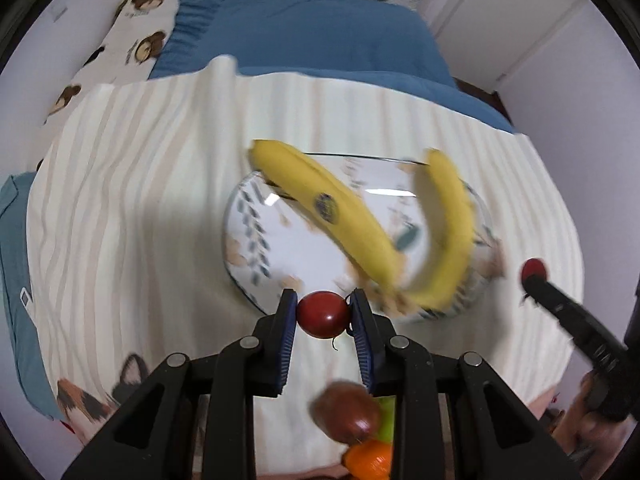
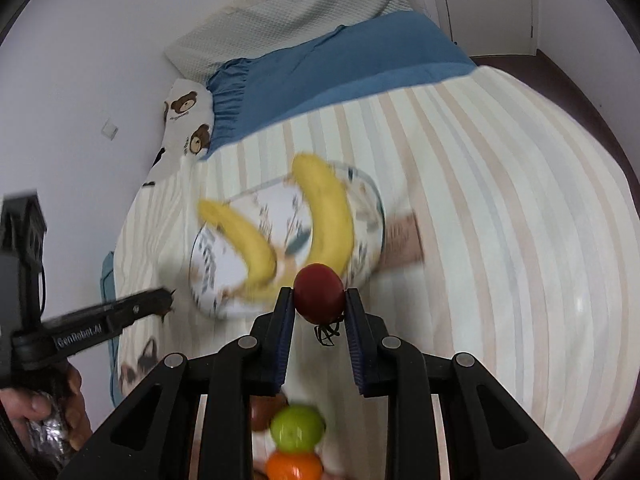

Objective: Organize fruits
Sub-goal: 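Carry both cherry tomatoes to the plate and release them beside the bananas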

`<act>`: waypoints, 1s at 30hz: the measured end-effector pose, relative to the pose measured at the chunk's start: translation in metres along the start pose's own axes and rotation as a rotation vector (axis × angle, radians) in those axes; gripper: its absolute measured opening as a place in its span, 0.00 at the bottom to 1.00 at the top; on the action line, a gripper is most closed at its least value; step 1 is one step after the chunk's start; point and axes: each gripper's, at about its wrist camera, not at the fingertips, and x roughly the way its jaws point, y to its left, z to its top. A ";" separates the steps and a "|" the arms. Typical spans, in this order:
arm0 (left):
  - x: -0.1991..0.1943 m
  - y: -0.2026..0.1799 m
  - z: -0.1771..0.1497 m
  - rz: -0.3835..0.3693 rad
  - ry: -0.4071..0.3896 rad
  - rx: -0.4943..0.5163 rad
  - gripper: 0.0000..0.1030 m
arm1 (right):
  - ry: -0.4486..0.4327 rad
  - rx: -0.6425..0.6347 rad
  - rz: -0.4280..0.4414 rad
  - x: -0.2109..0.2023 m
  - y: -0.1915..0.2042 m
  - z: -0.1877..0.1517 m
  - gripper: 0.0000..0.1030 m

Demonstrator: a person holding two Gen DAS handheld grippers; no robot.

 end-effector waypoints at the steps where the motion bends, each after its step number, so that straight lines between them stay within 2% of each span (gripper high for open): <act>1: 0.010 0.007 0.006 0.000 0.014 -0.015 0.24 | 0.015 0.007 -0.001 0.011 0.000 0.013 0.26; 4: 0.035 0.022 0.018 -0.003 0.071 -0.050 0.24 | 0.062 0.015 -0.010 0.033 -0.005 0.032 0.26; 7: 0.057 0.031 0.021 -0.026 0.129 -0.066 0.24 | 0.108 -0.004 -0.031 0.052 -0.010 0.038 0.26; 10: 0.065 0.030 0.017 -0.061 0.159 -0.066 0.24 | 0.142 -0.031 -0.049 0.062 -0.009 0.030 0.26; 12: 0.068 0.028 0.013 -0.077 0.166 -0.059 0.24 | 0.135 -0.064 -0.050 0.059 -0.003 0.021 0.26; 18: 0.075 0.045 0.003 -0.118 0.218 -0.102 0.24 | 0.113 -0.157 0.057 0.060 0.047 -0.009 0.26; 23: 0.073 0.069 0.012 -0.144 0.234 -0.163 0.24 | 0.118 -0.211 0.148 0.086 0.081 -0.024 0.26; 30: 0.075 0.078 0.021 -0.157 0.250 -0.163 0.24 | 0.118 -0.252 0.191 0.104 0.107 -0.026 0.26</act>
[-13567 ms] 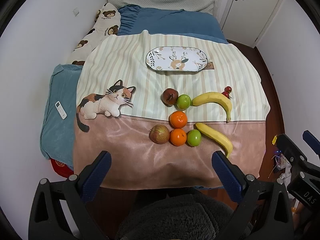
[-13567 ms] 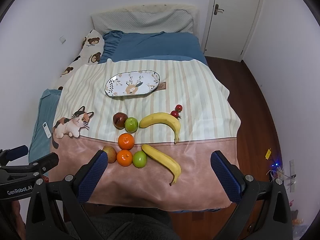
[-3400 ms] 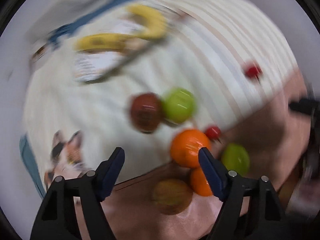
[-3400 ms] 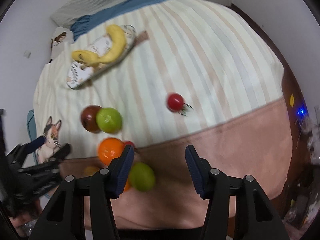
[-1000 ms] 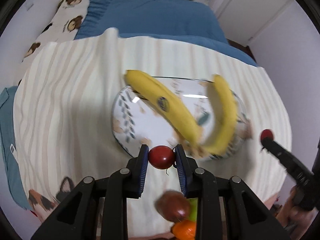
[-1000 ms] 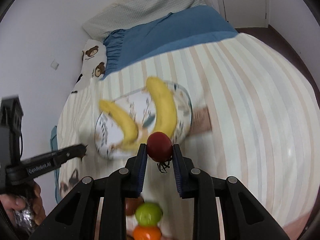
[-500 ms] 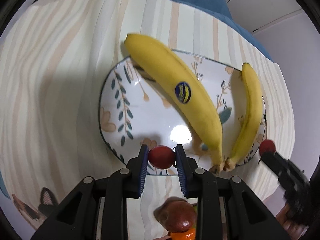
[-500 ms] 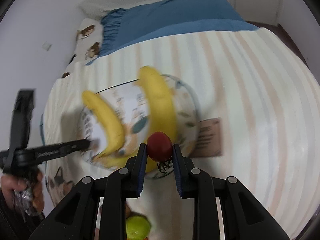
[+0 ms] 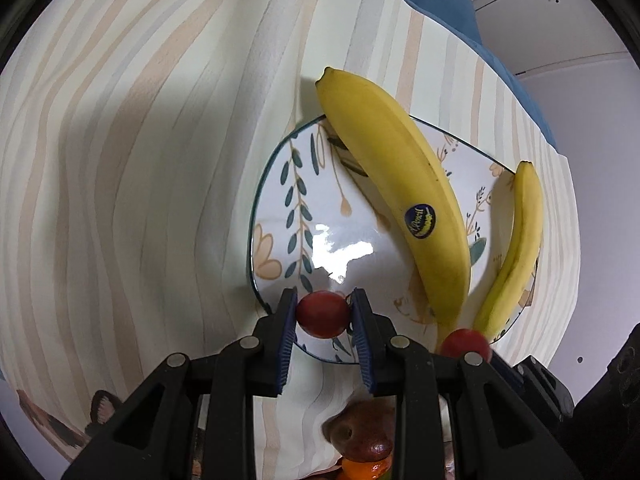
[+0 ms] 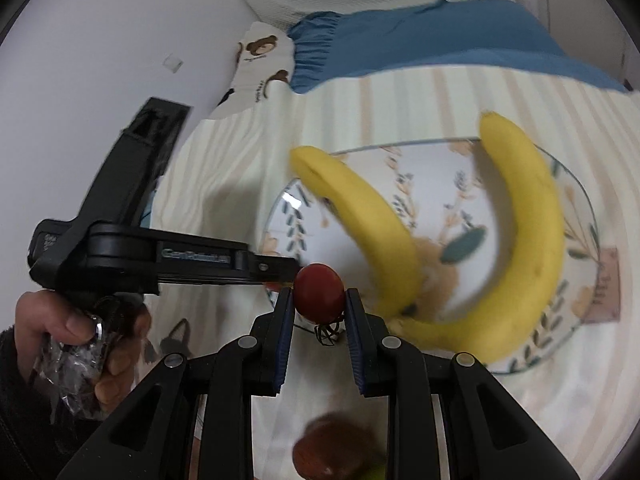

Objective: Organize fruits
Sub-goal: 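Carry both cherry tomatoes to the plate and release them beside the bananas, then grasp the red apple with the left tool while the right tool grasps a lime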

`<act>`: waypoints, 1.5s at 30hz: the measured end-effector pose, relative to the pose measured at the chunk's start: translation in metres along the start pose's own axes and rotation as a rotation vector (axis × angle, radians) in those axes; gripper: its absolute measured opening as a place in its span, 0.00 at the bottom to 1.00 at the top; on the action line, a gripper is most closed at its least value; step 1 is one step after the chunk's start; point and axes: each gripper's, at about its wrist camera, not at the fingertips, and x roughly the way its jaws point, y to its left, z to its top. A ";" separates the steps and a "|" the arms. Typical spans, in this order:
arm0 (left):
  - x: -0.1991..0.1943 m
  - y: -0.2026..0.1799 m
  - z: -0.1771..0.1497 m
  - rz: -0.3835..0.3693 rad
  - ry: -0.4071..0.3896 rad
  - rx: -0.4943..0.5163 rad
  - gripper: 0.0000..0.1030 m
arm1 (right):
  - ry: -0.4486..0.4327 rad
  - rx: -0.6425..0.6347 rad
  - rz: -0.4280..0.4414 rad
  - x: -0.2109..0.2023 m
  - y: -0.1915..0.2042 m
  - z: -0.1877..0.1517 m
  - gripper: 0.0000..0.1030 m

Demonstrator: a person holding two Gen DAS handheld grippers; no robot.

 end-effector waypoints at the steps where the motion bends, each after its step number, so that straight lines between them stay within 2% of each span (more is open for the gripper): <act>1: 0.001 0.000 0.001 0.000 0.003 0.002 0.24 | 0.007 -0.006 0.001 0.003 0.003 0.001 0.26; 4: 0.005 -0.004 0.003 0.004 0.010 0.006 0.24 | 0.061 -0.031 -0.011 0.017 0.009 0.003 0.26; 7: 0.006 -0.008 0.005 0.014 0.022 0.005 0.24 | 0.095 -0.007 -0.038 0.028 0.005 0.004 0.28; 9: 0.003 -0.011 0.005 0.039 0.019 0.012 0.28 | 0.109 0.021 -0.027 0.031 0.003 0.005 0.28; 13: -0.010 -0.027 0.002 0.101 -0.018 0.091 0.37 | 0.097 0.027 -0.032 0.022 0.009 0.002 0.50; 16: -0.024 -0.035 -0.002 0.145 -0.062 0.121 0.48 | 0.079 0.048 -0.039 0.011 0.014 0.005 0.58; 18: -0.034 -0.038 -0.007 0.170 -0.102 0.134 0.60 | 0.063 0.056 -0.065 0.003 0.018 0.009 0.60; 19: -0.039 -0.039 -0.010 0.190 -0.125 0.138 0.61 | 0.050 0.062 -0.083 -0.004 0.018 0.009 0.61; 20: -0.044 -0.040 -0.013 0.208 -0.151 0.144 0.64 | 0.043 0.067 -0.111 -0.009 0.018 0.009 0.70; 24: -0.054 -0.038 -0.028 0.273 -0.216 0.153 0.85 | 0.019 0.069 -0.217 -0.027 0.015 0.007 0.81; 26: -0.058 -0.040 -0.037 0.313 -0.252 0.175 0.88 | 0.020 0.065 -0.275 -0.032 0.012 0.005 0.90; 29: -0.060 -0.043 -0.048 0.334 -0.279 0.197 0.96 | 0.013 0.085 -0.321 -0.041 0.003 0.000 0.91; 35: -0.064 -0.051 -0.066 0.376 -0.332 0.221 0.97 | -0.025 0.114 -0.396 -0.059 -0.006 -0.004 0.96; 39: -0.071 -0.058 -0.074 0.373 -0.368 0.223 0.97 | -0.042 0.111 -0.442 -0.069 -0.006 -0.008 0.97; 45: -0.088 -0.069 -0.088 0.381 -0.418 0.234 0.97 | -0.076 0.131 -0.461 -0.090 -0.004 -0.015 0.97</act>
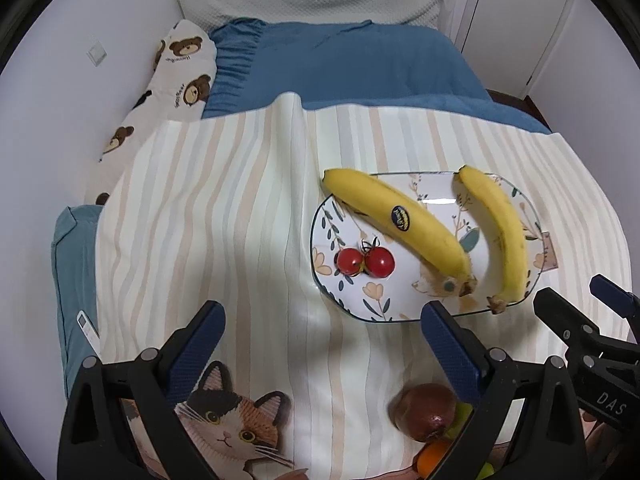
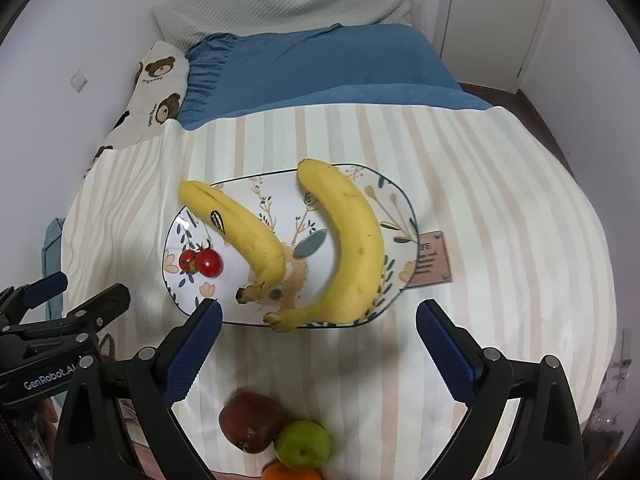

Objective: Organize fruits
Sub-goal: 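Grasp the red apple with the left tool while the right tool grasps a lime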

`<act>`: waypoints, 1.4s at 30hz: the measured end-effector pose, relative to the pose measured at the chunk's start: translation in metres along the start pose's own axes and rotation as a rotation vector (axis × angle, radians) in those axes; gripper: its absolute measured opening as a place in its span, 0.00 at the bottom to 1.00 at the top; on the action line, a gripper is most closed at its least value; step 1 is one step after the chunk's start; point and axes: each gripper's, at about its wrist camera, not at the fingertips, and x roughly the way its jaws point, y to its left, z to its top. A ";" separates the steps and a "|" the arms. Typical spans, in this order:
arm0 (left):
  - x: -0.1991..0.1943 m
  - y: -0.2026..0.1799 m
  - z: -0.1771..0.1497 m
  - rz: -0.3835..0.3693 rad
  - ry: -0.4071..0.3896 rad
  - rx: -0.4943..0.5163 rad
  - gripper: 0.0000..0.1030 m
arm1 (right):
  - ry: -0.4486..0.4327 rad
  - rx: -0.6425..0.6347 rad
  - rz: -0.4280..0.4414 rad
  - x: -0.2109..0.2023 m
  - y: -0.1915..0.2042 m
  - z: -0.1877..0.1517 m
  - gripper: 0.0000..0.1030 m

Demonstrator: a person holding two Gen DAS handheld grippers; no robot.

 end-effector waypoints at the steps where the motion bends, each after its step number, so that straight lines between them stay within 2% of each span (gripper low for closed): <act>1: -0.005 0.000 -0.001 0.000 -0.010 -0.001 0.97 | -0.008 0.004 -0.003 -0.005 -0.001 0.000 0.97; 9: -0.056 -0.004 -0.017 -0.020 -0.078 -0.012 0.97 | -0.095 0.015 -0.005 -0.059 -0.010 -0.013 0.97; 16: -0.104 -0.014 -0.043 -0.037 -0.134 -0.015 0.97 | -0.177 0.028 0.005 -0.119 -0.021 -0.041 0.97; 21: -0.122 -0.023 -0.071 -0.066 -0.134 -0.015 0.97 | -0.163 0.059 0.063 -0.144 -0.031 -0.068 0.97; 25: -0.102 -0.031 -0.101 -0.042 -0.058 0.013 0.97 | -0.035 0.078 0.150 -0.131 -0.044 -0.101 0.97; 28: -0.069 -0.036 -0.131 -0.059 0.065 0.025 0.97 | 0.095 0.077 0.191 -0.099 -0.055 -0.137 0.96; 30: -0.037 -0.043 -0.155 -0.072 0.173 0.050 0.97 | 0.164 0.094 0.211 -0.080 -0.063 -0.158 0.95; 31: -0.024 -0.046 -0.168 -0.097 0.240 0.032 0.97 | 0.211 0.113 0.238 -0.066 -0.069 -0.171 0.93; 33: 0.011 -0.055 -0.193 -0.131 0.376 0.036 0.97 | 0.312 0.172 0.285 -0.038 -0.081 -0.194 0.84; 34: 0.023 -0.058 -0.204 -0.143 0.420 0.030 0.97 | 0.368 0.213 0.322 -0.022 -0.087 -0.207 0.78; 36: 0.048 -0.064 -0.222 -0.163 0.488 0.013 0.96 | 0.440 0.272 0.353 0.003 -0.096 -0.228 0.75; 39: 0.067 -0.073 -0.233 -0.165 0.512 0.010 0.88 | 0.489 0.303 0.363 0.024 -0.100 -0.247 0.75; 41: 0.066 -0.075 -0.233 -0.167 0.471 0.003 0.68 | 0.506 0.314 0.362 0.037 -0.099 -0.257 0.73; 42: 0.065 -0.075 -0.232 -0.142 0.460 0.004 0.62 | 0.511 0.315 0.360 0.042 -0.098 -0.259 0.72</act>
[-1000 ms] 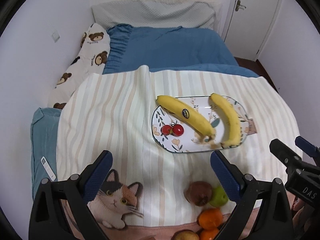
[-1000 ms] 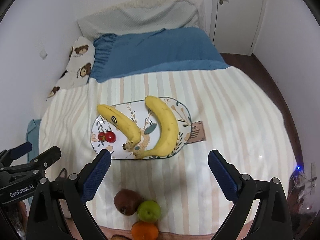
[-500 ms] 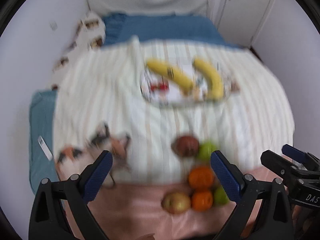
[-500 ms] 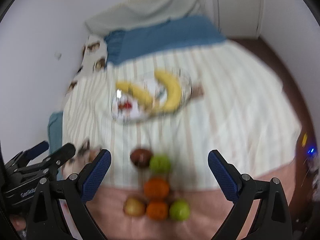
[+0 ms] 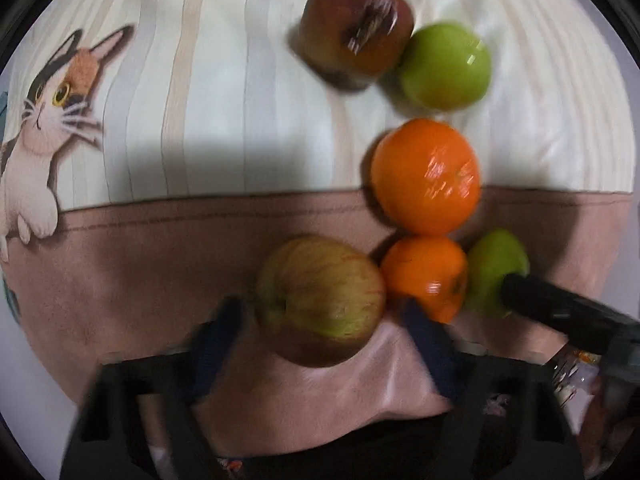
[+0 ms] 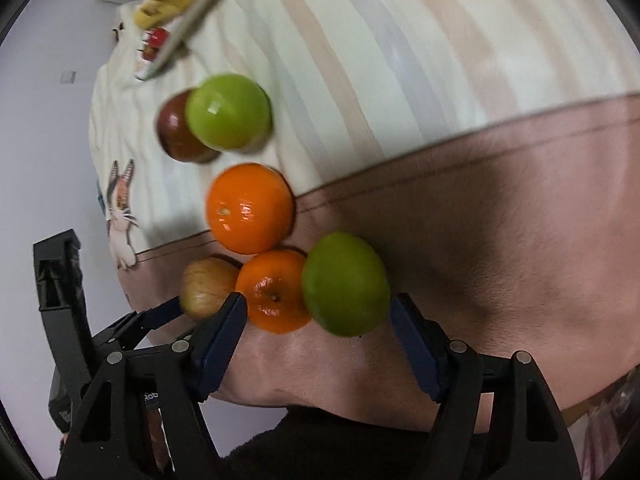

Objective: Organize fruits
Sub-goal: 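Grasp the red apple with the left tool while the right tool grasps a lime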

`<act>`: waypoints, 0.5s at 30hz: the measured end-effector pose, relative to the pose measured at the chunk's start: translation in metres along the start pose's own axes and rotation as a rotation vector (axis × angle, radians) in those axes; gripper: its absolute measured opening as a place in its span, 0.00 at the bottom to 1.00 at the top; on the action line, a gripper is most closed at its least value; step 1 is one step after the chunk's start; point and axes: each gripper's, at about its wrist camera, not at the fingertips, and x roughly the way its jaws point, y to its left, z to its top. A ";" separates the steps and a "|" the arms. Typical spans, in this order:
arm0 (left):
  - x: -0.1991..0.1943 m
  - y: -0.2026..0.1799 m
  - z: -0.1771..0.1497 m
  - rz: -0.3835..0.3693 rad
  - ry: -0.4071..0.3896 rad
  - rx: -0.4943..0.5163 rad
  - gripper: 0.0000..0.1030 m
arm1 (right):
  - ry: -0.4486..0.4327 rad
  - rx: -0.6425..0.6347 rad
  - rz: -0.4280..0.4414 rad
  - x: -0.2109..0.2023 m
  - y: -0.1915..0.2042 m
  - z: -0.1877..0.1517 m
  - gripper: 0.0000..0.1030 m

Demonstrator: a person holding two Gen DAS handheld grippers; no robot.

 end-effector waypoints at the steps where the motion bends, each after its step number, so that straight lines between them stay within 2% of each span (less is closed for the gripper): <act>1: -0.001 -0.001 0.000 0.003 -0.010 0.000 0.61 | -0.004 -0.006 -0.032 0.005 0.000 0.001 0.72; 3: -0.004 -0.004 0.001 0.024 -0.031 0.005 0.61 | -0.011 -0.032 -0.070 0.017 0.001 0.003 0.68; 5: -0.008 -0.006 -0.002 0.051 -0.047 0.014 0.61 | -0.016 -0.048 -0.085 0.023 0.000 0.004 0.57; 9: -0.021 0.003 -0.008 0.111 -0.073 0.014 0.61 | -0.010 -0.094 -0.115 0.018 0.006 -0.001 0.57; 12: -0.029 0.020 -0.011 0.155 -0.096 -0.009 0.61 | -0.024 -0.182 -0.226 0.005 0.016 -0.008 0.57; 15: -0.024 0.031 -0.007 0.125 -0.078 -0.052 0.62 | -0.025 -0.278 -0.323 0.002 0.023 -0.014 0.57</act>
